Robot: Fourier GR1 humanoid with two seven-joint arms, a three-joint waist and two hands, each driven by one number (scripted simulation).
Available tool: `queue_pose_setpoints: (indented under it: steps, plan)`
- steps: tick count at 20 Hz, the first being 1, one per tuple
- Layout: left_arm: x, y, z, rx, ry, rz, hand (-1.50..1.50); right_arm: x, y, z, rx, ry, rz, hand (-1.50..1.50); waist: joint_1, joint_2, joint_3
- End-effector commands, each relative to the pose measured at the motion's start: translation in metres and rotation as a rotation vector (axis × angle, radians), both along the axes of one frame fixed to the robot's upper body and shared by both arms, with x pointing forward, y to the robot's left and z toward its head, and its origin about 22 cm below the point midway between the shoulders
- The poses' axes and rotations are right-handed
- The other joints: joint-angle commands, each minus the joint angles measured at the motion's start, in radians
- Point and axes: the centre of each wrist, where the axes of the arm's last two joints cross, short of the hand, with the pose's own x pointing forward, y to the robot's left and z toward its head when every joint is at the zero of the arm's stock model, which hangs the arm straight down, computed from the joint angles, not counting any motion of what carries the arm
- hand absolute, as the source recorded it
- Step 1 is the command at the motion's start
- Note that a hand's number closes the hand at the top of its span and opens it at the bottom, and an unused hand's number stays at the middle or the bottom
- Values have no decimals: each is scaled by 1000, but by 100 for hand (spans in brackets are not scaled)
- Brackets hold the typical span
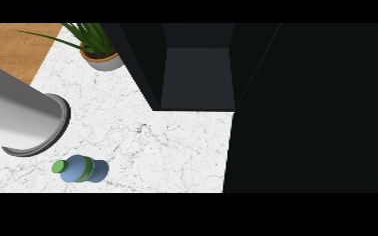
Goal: Pick up the bottled water, place it into the cabinet and close the cabinet
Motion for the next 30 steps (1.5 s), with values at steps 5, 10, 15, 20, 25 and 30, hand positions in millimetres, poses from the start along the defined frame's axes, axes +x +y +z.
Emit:
queue_pose_setpoints:
  steps: [5, 10, 15, 20, 25, 30]
  plan:
    - [-50, -11, 47, 12, -81, 38, -150, -23, 13, 17, 18, 15, 14, -150, 4, -3, 0]
    - [-43, -17, 42, -12, -81, 48, -150, -24, 21, 13, 7, 8, -1, -150, -12, 1, 2]
    - [-54, -16, 39, 4, -29, 44, -150, -29, 16, 15, 23, 25, -13, -150, 4, -5, 1]
    - [-45, -15, 26, 31, 18, 53, -150, -32, 27, 19, 19, -3, -3, -150, -7, -1, 0]
    - [-36, -3, 17, 27, 36, 69, -150, -36, 27, 16, 4, -13, -22, -150, -10, -1, -1]
    - [-29, -4, 8, 35, 83, 41, -150, -41, 34, 28, 9, 7, -9, -150, -8, 2, -2]
